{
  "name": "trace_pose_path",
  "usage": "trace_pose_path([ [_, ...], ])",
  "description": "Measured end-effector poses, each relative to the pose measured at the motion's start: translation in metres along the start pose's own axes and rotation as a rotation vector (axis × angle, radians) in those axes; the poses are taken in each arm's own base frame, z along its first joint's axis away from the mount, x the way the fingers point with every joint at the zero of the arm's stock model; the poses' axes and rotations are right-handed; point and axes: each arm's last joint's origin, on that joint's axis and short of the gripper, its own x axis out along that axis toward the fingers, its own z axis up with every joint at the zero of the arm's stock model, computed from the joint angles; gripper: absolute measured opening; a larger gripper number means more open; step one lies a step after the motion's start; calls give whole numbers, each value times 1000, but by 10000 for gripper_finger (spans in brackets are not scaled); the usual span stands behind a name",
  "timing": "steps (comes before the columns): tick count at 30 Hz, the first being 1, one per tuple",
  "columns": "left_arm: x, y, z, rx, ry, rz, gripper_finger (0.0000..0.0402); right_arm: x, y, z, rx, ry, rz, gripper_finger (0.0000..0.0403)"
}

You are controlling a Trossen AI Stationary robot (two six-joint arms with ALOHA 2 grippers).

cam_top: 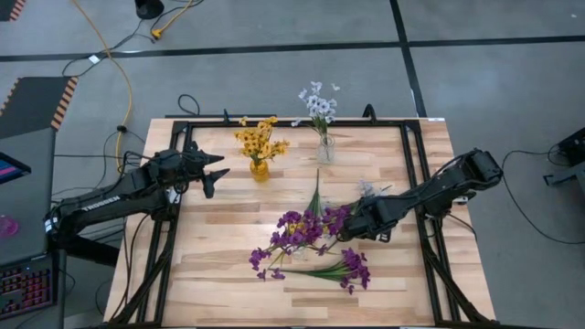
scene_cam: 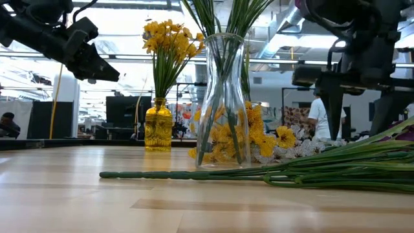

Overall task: Sort flowers into vase by color
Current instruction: Put the right white flowers into the top transparent vase

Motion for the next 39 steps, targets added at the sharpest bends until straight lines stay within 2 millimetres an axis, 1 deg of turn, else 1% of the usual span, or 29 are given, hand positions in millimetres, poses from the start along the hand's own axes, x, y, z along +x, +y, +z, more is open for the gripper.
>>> trace_pose_path([
  [13, 0, -1, -3, 6, 26, -19, 210, 26, 1, -3, 47, -65, -62, 244],
  [16, 0, -1, -4, 2, 39, -18, 210, 29, 1, -4, 48, -59, -73, 235],
  [21, 0, -1, -4, -10, 40, -18, 210, 29, 1, -4, 52, -47, -87, 194],
  [28, 0, -1, -4, -11, 39, -18, 210, 30, 0, -3, 47, -50, -98, 112],
  [32, 0, -1, -4, -11, 39, -18, 210, 30, 0, -3, 46, -48, -98, 74],
  [36, 0, -1, -4, -24, 39, -18, 210, 30, 0, -3, 32, -45, -94, 49],
  [39, 0, -1, -4, -25, 39, -18, 210, 30, 0, -3, 21, -44, -93, 42],
])
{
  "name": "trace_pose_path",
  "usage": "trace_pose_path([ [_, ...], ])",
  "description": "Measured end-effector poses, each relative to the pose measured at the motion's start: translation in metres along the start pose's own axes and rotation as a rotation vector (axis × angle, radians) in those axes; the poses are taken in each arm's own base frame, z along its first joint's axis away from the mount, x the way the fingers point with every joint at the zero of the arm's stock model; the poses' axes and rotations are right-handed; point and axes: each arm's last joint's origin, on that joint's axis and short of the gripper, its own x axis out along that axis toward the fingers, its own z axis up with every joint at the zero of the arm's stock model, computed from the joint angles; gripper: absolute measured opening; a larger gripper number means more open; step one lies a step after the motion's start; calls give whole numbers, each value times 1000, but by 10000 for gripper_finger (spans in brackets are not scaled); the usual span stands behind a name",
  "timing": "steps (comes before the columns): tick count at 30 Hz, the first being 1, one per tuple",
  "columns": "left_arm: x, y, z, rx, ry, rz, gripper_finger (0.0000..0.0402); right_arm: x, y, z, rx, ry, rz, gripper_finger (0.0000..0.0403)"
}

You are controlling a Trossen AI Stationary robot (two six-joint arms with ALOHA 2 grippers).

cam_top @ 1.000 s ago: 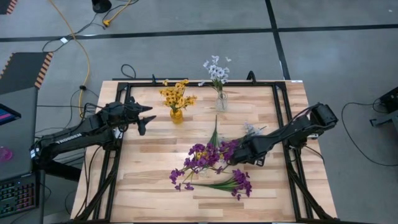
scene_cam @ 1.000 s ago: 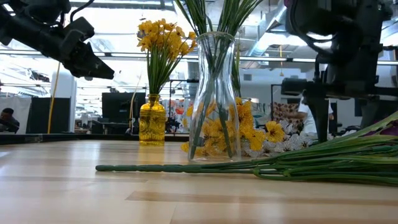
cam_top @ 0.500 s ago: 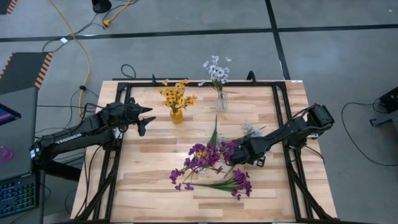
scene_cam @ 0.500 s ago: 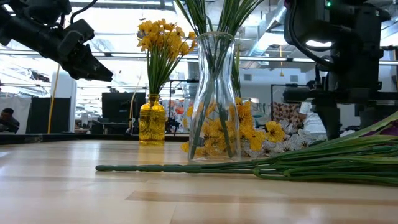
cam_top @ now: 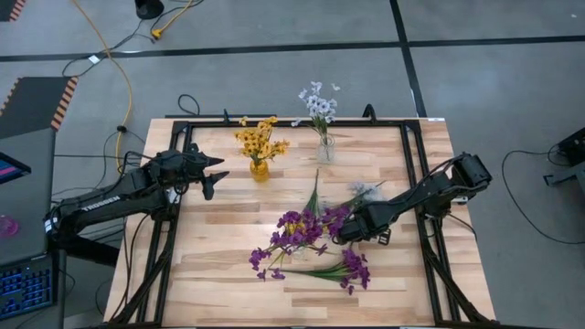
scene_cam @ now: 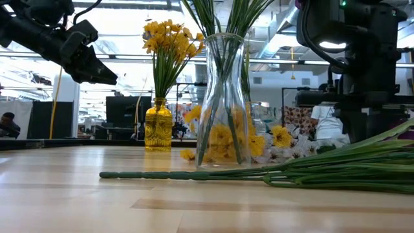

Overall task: Sort flowers into vase by color
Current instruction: Put the right white flowers into the top transparent vase

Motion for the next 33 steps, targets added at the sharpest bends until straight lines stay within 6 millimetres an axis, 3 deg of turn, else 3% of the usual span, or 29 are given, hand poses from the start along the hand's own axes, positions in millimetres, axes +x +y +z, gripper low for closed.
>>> trace_pose_path([
  [7, 0, 0, 0, -1, 0, 0, 210, -10, -2, 3, -24, -6, 22, 44],
  [27, 0, 0, -2, -31, 23, 2, 210, -95, -41, 52, -219, -3, 96, 44],
  [33, 0, -1, -2, -32, 24, -43, 210, -115, -50, 67, -302, 11, 194, 44],
])
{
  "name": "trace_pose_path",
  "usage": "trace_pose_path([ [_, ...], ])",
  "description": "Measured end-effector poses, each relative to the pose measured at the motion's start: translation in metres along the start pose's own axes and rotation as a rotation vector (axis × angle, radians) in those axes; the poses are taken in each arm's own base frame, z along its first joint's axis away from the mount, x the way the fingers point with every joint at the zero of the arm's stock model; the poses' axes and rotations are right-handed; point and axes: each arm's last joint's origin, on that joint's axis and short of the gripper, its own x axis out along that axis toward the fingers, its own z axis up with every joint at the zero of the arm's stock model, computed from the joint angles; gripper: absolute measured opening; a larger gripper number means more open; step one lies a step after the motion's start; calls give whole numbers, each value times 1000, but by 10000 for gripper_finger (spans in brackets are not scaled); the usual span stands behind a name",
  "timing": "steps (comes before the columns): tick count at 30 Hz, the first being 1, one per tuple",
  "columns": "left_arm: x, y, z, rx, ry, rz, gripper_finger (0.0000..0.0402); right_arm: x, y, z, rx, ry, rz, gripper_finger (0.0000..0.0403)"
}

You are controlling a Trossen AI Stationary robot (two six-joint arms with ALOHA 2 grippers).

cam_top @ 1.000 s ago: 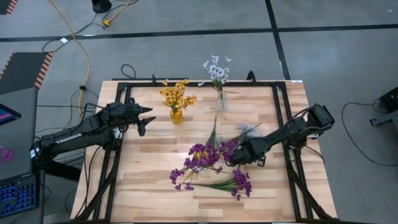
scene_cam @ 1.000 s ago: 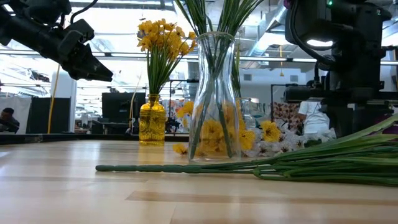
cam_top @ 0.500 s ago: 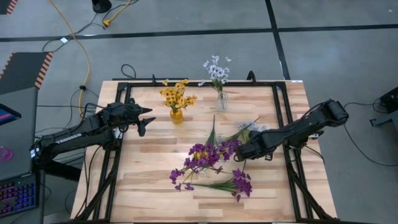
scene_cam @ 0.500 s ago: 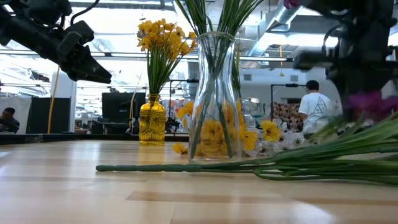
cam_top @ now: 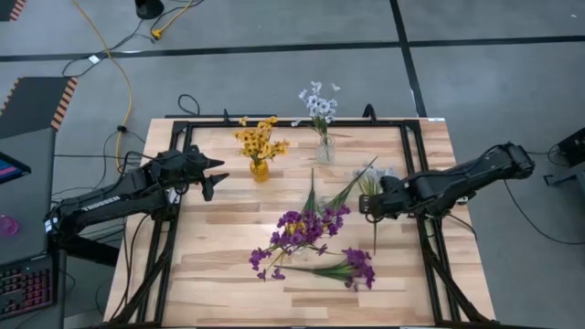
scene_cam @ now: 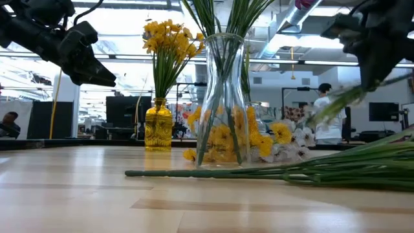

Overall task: Sort flowers into vase by color
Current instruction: Put the right white flowers into the top transparent vase

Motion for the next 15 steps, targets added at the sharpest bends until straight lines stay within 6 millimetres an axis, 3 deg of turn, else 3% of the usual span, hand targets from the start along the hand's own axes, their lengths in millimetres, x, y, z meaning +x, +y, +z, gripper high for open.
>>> trace_pose_path([
  [5, 0, -1, 0, -35, 2, -30, 210, -18, -11, 8, -91, 41, 67, 45],
  [15, 0, -1, 0, -69, 3, -30, 210, -40, -27, 9, -398, 335, 200, 45],
])
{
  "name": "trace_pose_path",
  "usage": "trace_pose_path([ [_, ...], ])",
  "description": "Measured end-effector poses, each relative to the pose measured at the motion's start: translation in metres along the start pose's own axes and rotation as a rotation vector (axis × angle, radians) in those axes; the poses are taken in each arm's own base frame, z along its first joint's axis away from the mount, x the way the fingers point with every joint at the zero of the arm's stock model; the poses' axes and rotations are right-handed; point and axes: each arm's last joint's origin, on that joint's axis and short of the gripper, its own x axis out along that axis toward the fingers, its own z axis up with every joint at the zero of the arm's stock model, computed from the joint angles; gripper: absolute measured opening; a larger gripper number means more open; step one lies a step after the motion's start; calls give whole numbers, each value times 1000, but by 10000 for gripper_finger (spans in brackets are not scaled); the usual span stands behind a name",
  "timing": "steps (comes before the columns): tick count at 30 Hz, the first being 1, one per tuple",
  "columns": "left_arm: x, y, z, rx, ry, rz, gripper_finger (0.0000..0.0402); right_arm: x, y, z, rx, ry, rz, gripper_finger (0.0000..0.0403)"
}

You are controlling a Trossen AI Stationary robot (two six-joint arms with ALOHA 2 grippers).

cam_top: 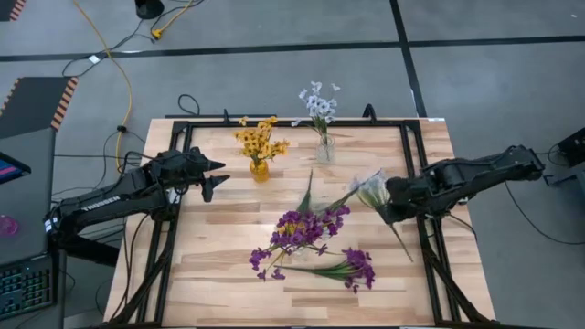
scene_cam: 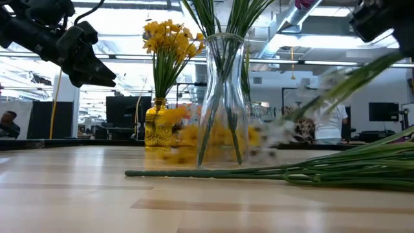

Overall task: Sort flowers into vase by color
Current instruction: Put the right white flowers into the top transparent vase

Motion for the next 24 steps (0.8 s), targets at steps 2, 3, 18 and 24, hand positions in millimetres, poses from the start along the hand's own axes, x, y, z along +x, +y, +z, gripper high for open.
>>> trace_pose_path([
  [2, 0, 0, 0, -1, 0, 0, 210, -5, 0, -1, -19, 32, 55, 45],
  [3, 0, 0, 0, -2, 0, 0, 210, -7, 0, -2, -18, 49, 82, 45],
  [18, 0, 0, 0, -17, -1, 2, 210, -44, -20, 0, 72, -91, 318, 45],
  [24, 0, 0, 0, -17, -1, 2, 210, -60, -25, 3, 41, -278, 439, 45],
])
